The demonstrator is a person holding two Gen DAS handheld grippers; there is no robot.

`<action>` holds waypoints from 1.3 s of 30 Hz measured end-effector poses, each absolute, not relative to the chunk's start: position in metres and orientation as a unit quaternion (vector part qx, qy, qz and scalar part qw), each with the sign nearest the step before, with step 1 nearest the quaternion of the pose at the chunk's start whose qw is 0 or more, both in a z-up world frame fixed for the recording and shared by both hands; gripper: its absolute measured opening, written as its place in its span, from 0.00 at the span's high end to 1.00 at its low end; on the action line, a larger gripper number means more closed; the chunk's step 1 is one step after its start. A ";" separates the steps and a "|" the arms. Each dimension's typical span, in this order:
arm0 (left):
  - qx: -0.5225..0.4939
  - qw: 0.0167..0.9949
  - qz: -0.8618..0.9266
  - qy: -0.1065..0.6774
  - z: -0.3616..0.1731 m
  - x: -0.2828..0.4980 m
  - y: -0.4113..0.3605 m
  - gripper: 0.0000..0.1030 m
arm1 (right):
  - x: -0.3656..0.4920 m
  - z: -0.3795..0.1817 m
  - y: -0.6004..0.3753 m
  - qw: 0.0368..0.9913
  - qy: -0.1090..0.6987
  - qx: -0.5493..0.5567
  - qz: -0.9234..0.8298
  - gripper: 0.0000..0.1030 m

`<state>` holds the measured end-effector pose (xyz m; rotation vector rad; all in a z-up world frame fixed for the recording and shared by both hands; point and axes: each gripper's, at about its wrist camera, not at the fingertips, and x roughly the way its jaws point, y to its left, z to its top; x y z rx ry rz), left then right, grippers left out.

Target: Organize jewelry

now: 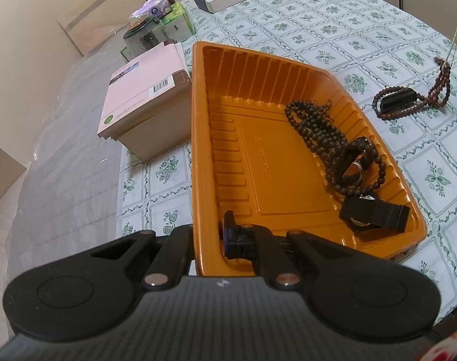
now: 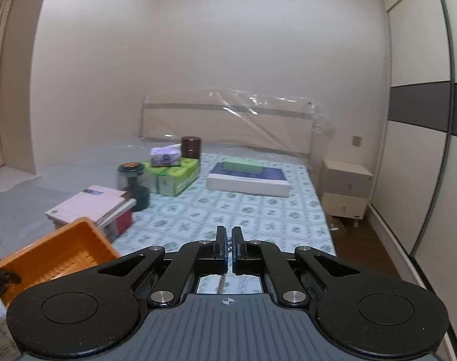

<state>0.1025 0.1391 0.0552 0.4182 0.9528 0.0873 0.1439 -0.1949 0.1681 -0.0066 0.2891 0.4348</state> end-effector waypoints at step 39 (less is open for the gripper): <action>0.203 0.864 0.045 0.458 0.053 0.103 0.139 0.97 | 0.217 -0.035 -0.181 0.871 0.424 0.058 0.239 0.94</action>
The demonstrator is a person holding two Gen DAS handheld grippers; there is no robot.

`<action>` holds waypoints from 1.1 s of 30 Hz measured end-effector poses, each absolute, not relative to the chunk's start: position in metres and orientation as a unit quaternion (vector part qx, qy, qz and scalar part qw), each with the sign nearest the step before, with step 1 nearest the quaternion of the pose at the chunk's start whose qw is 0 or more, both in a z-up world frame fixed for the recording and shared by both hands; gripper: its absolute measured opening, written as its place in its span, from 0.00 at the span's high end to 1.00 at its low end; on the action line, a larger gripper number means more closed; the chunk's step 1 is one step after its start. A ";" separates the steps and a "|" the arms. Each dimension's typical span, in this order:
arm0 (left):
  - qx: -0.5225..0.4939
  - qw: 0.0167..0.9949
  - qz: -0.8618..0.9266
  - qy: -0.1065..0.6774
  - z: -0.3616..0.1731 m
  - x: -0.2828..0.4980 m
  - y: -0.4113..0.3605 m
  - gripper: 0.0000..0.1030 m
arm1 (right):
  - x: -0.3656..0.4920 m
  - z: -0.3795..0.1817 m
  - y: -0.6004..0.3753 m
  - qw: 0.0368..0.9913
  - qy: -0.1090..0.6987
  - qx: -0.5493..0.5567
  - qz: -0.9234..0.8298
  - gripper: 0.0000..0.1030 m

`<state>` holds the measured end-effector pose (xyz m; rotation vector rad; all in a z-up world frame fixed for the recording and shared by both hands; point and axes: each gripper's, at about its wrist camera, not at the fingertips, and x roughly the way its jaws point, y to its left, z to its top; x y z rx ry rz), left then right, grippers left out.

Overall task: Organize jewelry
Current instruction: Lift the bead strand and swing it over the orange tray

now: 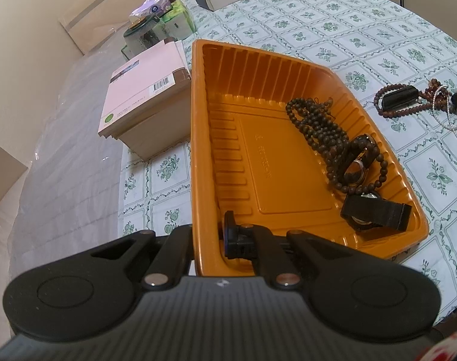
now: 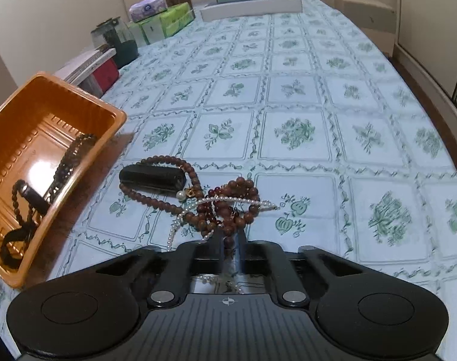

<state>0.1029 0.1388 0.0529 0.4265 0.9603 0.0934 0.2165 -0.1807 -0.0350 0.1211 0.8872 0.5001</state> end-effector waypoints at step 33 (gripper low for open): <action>0.202 0.867 0.040 0.453 0.056 0.103 0.137 0.97 | 0.149 0.213 -0.186 0.948 0.143 -0.063 0.277 0.94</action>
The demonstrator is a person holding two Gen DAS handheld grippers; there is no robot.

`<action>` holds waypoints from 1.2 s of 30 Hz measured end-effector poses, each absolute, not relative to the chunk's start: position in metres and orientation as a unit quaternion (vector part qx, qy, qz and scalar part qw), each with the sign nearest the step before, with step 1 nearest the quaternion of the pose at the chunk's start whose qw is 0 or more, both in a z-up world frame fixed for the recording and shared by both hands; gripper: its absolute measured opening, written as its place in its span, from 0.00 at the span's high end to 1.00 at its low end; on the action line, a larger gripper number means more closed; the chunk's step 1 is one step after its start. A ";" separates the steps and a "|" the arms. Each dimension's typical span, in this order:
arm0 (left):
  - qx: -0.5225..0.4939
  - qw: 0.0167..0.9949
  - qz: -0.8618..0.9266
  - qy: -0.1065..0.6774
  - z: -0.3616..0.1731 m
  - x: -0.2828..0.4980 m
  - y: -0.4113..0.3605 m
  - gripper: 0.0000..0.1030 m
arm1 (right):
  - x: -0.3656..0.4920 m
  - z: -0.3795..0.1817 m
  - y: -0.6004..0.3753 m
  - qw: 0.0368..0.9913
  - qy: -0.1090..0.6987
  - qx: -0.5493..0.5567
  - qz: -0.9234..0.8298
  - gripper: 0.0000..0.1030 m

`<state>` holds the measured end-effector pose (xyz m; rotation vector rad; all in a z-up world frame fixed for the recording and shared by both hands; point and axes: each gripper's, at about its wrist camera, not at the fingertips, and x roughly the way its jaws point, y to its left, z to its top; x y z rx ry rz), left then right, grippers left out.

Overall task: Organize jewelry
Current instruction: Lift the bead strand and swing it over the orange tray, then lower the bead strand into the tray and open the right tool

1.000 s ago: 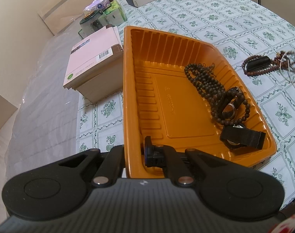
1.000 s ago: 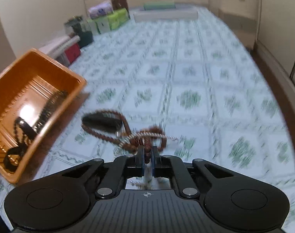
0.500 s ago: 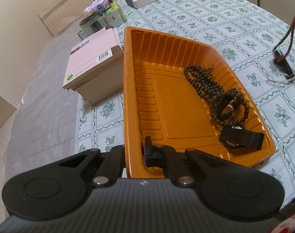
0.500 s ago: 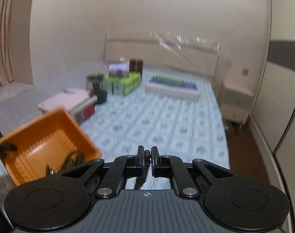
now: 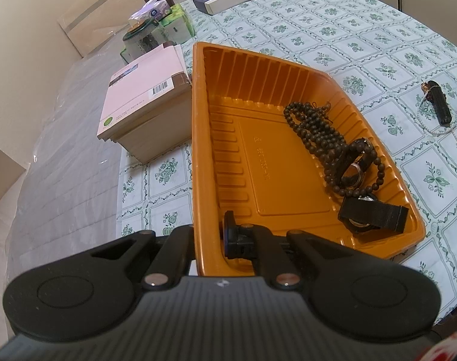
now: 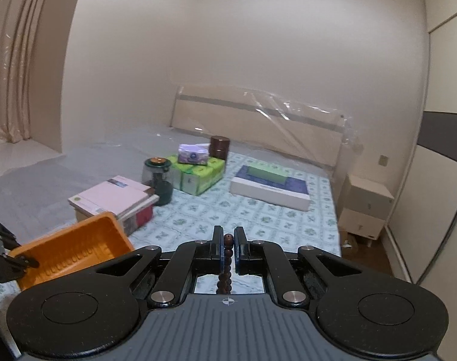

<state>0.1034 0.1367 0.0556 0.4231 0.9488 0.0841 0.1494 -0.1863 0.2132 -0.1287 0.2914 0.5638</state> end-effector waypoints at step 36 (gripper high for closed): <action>0.187 0.874 0.032 0.448 0.054 0.100 0.144 0.97 | 0.203 0.142 0.075 0.838 0.234 -0.144 0.471 0.94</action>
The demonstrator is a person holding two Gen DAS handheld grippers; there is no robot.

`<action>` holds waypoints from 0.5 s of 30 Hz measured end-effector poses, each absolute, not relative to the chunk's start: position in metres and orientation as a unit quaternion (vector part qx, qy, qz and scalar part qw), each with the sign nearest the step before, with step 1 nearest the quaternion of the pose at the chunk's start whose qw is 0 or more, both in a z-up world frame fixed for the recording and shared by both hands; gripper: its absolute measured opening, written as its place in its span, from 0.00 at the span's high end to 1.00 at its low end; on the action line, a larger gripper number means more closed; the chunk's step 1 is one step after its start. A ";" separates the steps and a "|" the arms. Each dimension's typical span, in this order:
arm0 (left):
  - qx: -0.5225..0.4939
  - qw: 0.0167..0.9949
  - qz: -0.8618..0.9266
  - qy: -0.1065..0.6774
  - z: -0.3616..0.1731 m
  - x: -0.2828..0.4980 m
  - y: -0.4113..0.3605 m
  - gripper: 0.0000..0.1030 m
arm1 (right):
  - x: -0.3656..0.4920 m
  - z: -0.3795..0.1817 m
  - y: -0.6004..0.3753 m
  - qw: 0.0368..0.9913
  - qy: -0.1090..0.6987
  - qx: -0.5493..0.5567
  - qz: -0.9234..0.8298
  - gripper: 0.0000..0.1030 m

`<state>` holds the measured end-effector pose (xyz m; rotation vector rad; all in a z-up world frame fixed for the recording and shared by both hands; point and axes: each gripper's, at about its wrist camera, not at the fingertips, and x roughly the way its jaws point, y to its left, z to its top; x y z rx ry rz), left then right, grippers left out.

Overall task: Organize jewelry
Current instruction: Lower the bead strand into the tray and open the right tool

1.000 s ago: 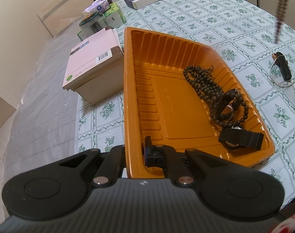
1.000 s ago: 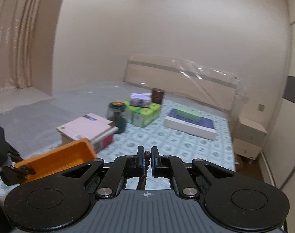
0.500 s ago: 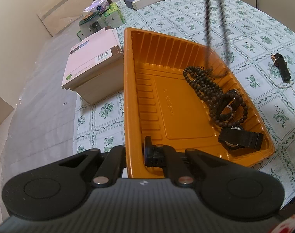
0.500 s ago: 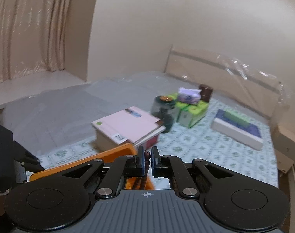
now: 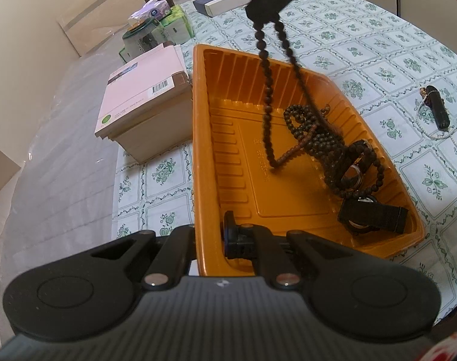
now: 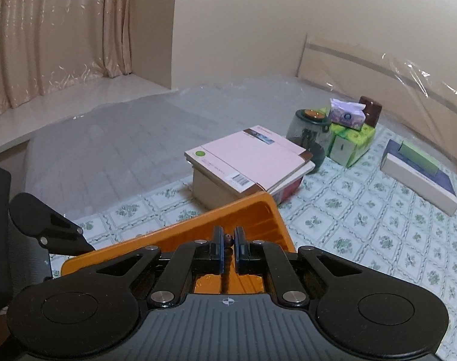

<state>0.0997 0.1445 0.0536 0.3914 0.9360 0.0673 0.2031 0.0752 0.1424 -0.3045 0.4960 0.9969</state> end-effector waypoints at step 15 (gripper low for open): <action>0.185 0.874 0.034 0.449 0.051 0.100 0.147 0.97 | 0.212 0.138 0.053 0.847 0.246 -0.104 0.459 0.58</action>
